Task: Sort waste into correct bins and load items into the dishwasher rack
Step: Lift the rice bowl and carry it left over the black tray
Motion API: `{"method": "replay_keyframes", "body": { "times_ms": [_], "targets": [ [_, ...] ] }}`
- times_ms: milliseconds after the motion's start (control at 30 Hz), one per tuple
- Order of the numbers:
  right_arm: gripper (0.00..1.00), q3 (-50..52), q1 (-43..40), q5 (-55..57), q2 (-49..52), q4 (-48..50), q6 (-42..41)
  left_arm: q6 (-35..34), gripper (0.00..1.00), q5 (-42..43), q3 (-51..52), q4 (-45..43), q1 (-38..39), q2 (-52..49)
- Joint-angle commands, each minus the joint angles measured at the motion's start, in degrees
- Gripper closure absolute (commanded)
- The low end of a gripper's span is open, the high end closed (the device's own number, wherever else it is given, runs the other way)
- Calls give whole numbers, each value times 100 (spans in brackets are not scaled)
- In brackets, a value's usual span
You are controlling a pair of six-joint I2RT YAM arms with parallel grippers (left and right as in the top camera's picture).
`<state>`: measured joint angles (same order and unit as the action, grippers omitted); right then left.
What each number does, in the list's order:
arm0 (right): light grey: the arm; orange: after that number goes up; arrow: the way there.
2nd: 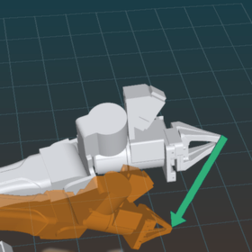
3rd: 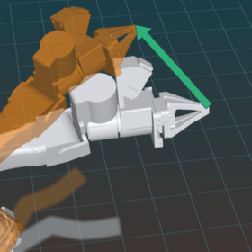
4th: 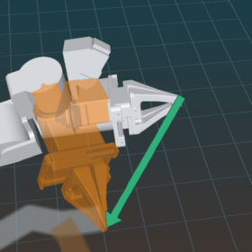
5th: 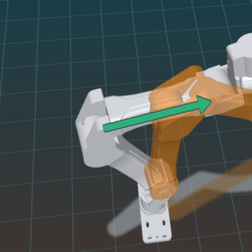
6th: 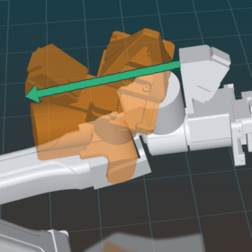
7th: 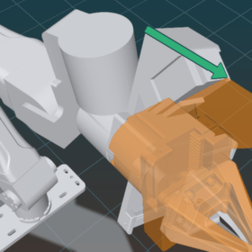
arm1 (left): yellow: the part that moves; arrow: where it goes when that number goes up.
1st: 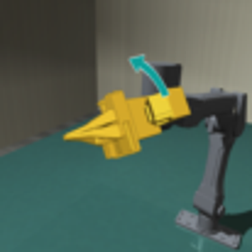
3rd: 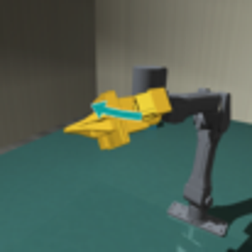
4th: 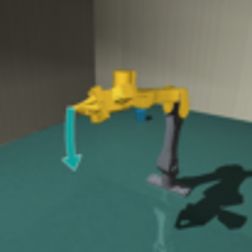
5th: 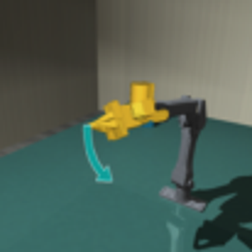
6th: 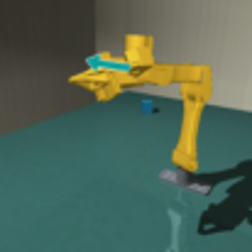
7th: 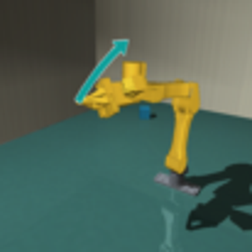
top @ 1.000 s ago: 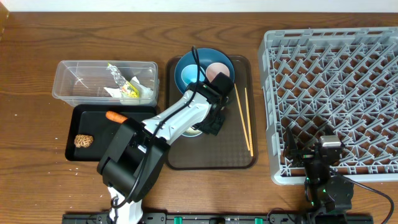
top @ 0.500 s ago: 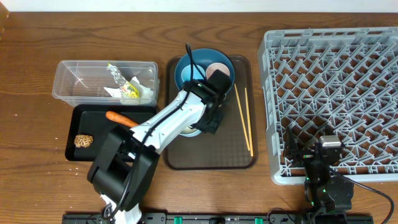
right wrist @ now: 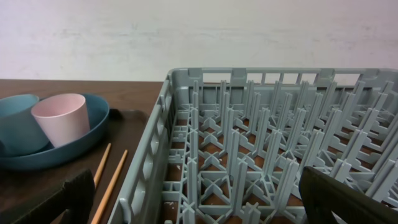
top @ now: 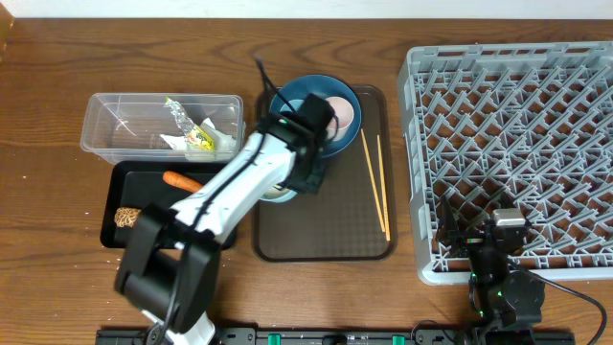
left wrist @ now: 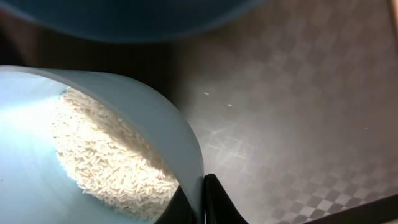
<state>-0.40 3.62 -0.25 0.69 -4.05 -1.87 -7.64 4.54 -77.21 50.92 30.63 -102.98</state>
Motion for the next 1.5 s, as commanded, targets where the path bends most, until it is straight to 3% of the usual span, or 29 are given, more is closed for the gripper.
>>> {"method": "replay_keyframes", "body": {
  "times_ms": [0,200,600,967,1467],
  "targets": [
    [1,9,-155,-2,-26,-22,68,-52,94,-11,-57,31,-212,439],
    [1,9,-155,-2,-24,-22,68,4,94,-468,-55,166,-466,922],
    [1,9,-155,-2,-24,-22,68,22,94,-428,-55,612,-1335,1268],
    [1,9,-155,-2,-26,-22,68,59,94,765,-48,741,-2736,1344],
    [1,9,-155,-2,-26,-22,68,861,94,2918,540,710,-4358,1646]
  ]
}}
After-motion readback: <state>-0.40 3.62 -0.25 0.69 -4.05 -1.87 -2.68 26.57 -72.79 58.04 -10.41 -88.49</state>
